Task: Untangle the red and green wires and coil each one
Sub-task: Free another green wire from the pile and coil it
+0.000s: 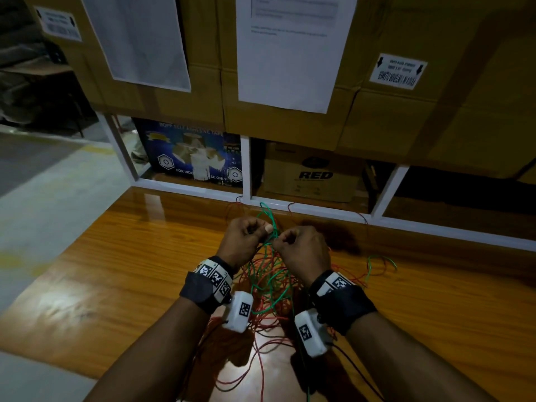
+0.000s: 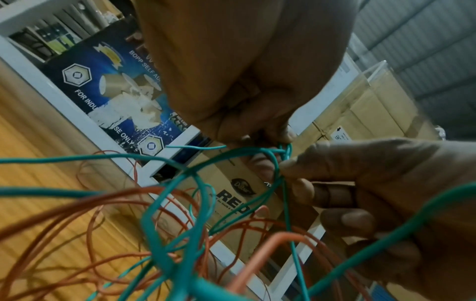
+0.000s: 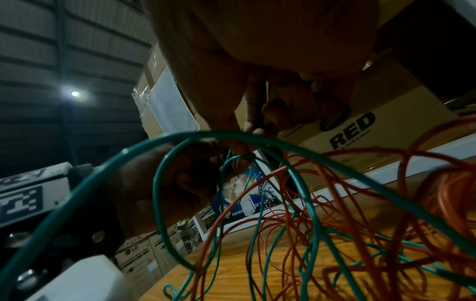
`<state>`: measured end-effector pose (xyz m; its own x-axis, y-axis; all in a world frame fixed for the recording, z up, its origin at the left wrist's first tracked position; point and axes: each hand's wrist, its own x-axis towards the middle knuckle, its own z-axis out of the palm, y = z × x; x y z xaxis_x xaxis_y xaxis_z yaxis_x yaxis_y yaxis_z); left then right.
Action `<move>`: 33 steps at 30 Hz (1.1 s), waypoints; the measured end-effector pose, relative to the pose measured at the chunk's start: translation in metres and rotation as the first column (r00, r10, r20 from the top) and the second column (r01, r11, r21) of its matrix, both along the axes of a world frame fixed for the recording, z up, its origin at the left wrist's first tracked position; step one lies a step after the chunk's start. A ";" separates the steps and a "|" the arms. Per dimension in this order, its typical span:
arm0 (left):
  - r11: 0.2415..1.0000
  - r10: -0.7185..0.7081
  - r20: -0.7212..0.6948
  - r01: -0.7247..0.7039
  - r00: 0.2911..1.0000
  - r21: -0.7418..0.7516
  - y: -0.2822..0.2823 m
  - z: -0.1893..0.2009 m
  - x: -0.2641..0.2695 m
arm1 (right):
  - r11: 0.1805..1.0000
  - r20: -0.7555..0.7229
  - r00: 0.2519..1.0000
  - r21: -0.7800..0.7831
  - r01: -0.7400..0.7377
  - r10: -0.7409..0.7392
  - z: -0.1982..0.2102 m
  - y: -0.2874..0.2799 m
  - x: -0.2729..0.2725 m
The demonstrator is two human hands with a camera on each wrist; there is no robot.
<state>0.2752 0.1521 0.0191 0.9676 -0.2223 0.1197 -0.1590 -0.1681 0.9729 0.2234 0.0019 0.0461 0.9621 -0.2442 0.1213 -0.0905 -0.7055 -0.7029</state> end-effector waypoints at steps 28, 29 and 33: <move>0.961 0.278 0.049 -0.277 0.959 -0.022 -0.010 0.005 -0.003 | 0.928 0.087 0.993 -0.371 -0.045 0.083 0.026 0.012 -0.021; 0.954 0.298 0.026 -0.297 0.954 -0.038 -0.007 0.006 -0.002 | 0.929 0.097 0.990 -0.366 -0.061 0.103 0.023 0.011 -0.030; 0.948 0.319 0.009 -0.318 0.948 -0.028 -0.002 0.006 -0.008 | 0.958 0.059 0.989 -0.262 -0.119 0.139 0.002 0.000 -0.055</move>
